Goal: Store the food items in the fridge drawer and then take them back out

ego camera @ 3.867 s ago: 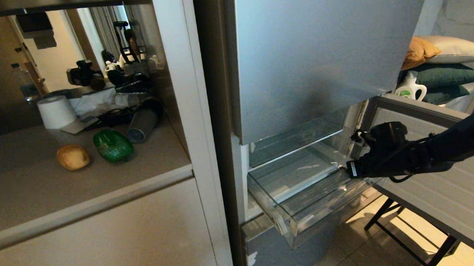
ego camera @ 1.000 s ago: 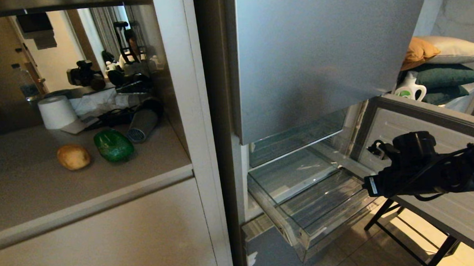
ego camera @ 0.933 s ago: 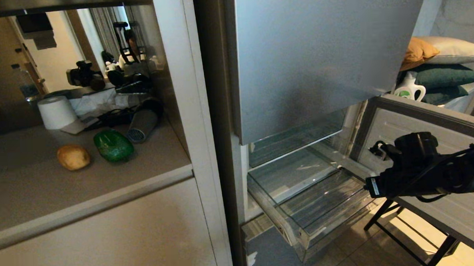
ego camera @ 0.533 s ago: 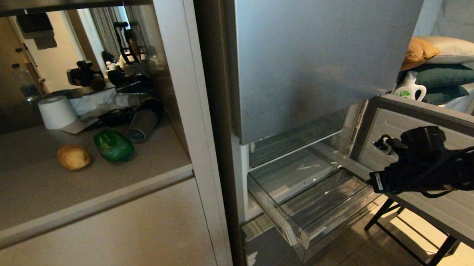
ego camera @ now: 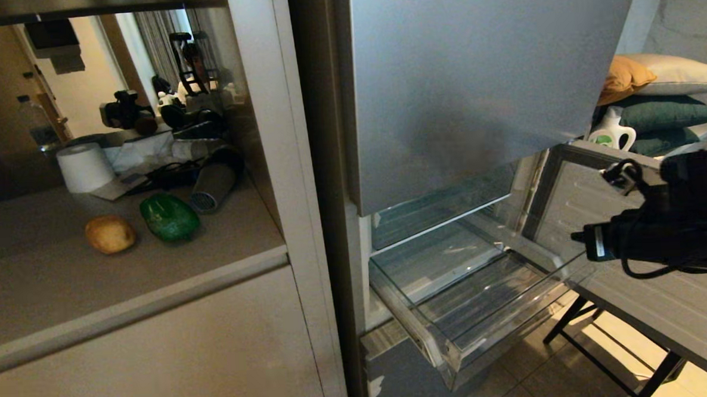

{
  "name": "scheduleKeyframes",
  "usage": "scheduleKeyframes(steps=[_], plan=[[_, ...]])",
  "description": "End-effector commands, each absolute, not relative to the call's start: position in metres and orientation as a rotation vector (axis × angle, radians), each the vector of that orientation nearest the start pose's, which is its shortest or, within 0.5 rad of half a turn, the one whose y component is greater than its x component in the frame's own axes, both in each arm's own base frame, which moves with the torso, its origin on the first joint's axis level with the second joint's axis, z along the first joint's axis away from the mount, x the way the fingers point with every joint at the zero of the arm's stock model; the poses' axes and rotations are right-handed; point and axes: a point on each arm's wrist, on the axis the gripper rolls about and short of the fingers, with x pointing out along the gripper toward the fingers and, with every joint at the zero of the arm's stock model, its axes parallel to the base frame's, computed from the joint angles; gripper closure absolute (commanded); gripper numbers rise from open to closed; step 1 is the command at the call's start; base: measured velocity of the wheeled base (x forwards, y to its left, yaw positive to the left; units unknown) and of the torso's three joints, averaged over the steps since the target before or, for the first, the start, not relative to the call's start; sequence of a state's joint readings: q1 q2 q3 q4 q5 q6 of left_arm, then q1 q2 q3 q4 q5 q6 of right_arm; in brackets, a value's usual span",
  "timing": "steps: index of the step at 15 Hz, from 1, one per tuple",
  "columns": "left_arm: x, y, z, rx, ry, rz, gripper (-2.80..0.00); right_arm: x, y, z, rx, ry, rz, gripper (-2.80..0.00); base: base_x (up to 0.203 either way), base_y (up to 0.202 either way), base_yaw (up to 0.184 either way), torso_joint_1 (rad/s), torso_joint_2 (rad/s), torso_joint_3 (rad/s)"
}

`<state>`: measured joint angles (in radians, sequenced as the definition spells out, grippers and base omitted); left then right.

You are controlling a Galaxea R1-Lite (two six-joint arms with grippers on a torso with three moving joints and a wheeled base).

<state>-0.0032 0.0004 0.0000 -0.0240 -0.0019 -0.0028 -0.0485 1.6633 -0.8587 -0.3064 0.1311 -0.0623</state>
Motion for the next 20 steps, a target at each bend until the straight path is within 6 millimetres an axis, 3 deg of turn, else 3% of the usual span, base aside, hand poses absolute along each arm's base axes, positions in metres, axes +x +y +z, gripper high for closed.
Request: scheduleKeyframes(steps=[1, 4, 6, 8, 16, 20], plan=[[-0.022, 0.0, 0.075, -0.003, -0.013, -0.005, 0.0, 0.249, -0.009, 0.216, -0.027, 0.346, 0.092, 0.0, 0.0, 0.0, 0.0, 0.0, 0.0, 0.0], [-0.022, 0.0, 0.075, -0.003, -0.014, -0.005, 0.0, 0.182, -0.008, 0.239, -0.055, 0.202, 0.076, 0.0, 0.0, 0.0, 0.0, 0.0, 0.0, 0.0], [-0.022, 0.0, 0.075, -0.003, -0.013, -0.005, 0.0, 0.149, -0.011, 0.23, -0.108, 0.184, 0.046, 0.0, 0.0, 0.0, 0.0, 0.0, 0.0, 0.0], [-0.022, 0.0, 0.075, -0.003, -0.014, -0.006, 0.0, 0.132, -0.012, 0.22, -0.149, 0.185, 0.032, 0.0, 0.0, 0.0, 0.0, 0.0, 0.0, 0.0], [-0.022, 0.0, 0.075, -0.003, -0.014, -0.005, 0.0, 0.125, -0.017, 0.191, -0.157, 0.206, -0.074, 0.0, 0.0, 0.0, 0.0, 0.0, 0.0, 0.0], [-0.022, 0.0, 0.075, -0.003, -0.014, -0.005, 0.0, 0.125, -0.017, 0.191, -0.157, 0.187, -0.079, 0.0, 0.0, 0.0, 0.0, 0.0, 0.0, 0.0]])
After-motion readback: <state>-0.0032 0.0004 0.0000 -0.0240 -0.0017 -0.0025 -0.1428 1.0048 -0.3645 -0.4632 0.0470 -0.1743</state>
